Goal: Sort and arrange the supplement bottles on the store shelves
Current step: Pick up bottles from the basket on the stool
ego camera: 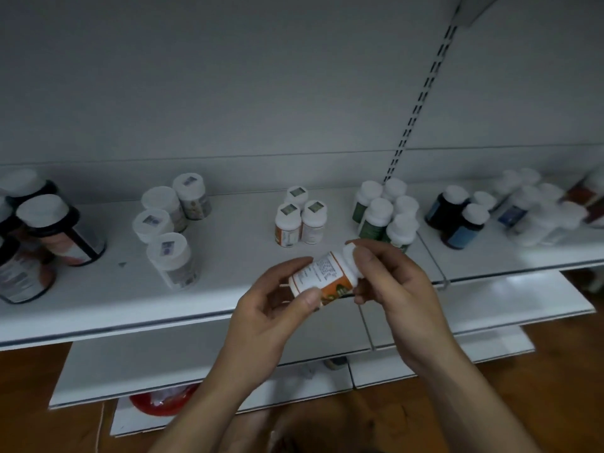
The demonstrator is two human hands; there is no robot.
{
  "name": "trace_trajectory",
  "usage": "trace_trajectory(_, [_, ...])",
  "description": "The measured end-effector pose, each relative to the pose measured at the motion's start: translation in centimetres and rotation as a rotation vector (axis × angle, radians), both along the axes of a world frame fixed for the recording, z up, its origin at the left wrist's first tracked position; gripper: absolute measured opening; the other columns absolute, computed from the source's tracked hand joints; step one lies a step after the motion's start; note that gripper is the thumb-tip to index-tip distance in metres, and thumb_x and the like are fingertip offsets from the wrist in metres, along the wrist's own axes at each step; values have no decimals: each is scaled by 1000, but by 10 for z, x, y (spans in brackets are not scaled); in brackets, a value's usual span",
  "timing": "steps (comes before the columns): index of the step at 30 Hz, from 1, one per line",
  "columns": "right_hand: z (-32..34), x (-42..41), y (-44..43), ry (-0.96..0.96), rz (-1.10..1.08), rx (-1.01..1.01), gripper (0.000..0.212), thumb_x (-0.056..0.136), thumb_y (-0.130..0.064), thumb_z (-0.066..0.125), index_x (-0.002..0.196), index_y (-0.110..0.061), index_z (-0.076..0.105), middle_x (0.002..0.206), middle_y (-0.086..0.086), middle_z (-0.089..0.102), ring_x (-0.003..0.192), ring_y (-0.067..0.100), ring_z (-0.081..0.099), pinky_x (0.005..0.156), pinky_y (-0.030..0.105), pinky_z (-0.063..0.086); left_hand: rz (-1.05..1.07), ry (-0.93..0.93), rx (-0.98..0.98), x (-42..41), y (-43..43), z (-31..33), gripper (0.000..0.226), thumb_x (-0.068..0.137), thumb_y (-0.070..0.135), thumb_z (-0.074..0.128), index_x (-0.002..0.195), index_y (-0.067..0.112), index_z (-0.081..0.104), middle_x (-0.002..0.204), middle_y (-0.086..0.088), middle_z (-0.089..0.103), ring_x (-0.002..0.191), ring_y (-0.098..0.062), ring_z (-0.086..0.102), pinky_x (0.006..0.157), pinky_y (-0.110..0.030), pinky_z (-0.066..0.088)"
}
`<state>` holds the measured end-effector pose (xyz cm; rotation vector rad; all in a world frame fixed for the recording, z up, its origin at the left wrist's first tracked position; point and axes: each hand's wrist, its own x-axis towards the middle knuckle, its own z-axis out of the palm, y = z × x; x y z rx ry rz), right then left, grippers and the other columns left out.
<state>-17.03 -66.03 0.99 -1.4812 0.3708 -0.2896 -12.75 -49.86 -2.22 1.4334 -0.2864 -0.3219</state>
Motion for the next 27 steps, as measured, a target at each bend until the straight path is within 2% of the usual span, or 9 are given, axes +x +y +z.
trace_trajectory(2, [3,-9,-9,-4,7,-14,33,75,-39,63,104,-25,71,91,9,69,70,11,61,61,22,51,-23,28,17,-3,-12,5,34,82,34,61,112,19,69,101,1,74,88,-14,70,70,-21,55])
trace_trajectory(5, [3,-27,-27,-21,-38,-33,33,80,-36,63,110,-24,71,92,9,69,68,11,59,60,23,50,-80,61,41,-11,-34,11,32,90,44,60,105,17,71,89,-3,75,74,-16,71,63,-22,54])
trace_trajectory(9, [3,-60,-55,-33,-122,-55,26,88,-35,67,111,-24,71,91,0,71,67,9,58,60,22,50,-188,131,59,-31,-70,18,50,81,52,46,96,12,71,80,-11,74,63,-19,69,58,-23,54])
trace_trajectory(12, [6,-94,-77,-34,-213,-44,33,81,-36,62,109,-21,71,91,-1,71,69,8,59,59,22,49,-287,157,105,-53,-99,22,60,81,57,38,93,9,72,78,-16,74,59,-19,66,56,-23,53])
trace_trajectory(17, [4,-166,-117,-38,-301,-60,33,83,-33,67,115,-23,68,98,-4,71,77,6,64,61,21,51,-424,215,115,-104,-156,31,59,84,60,36,77,14,73,70,-16,72,53,-18,62,54,-25,50])
trace_trajectory(22, [8,-251,-161,-20,-327,-45,48,78,-20,78,122,-26,61,103,-8,69,95,14,69,73,23,55,-555,186,196,-171,-217,38,62,89,61,34,80,15,74,69,-16,72,50,-13,59,48,-19,46])
trace_trajectory(27, [7,-339,-206,-5,-477,-54,54,71,-22,78,122,-28,60,105,-6,69,93,10,69,68,19,53,-696,146,238,-245,-282,38,67,88,63,32,81,12,75,70,-18,72,52,-15,58,50,-24,46])
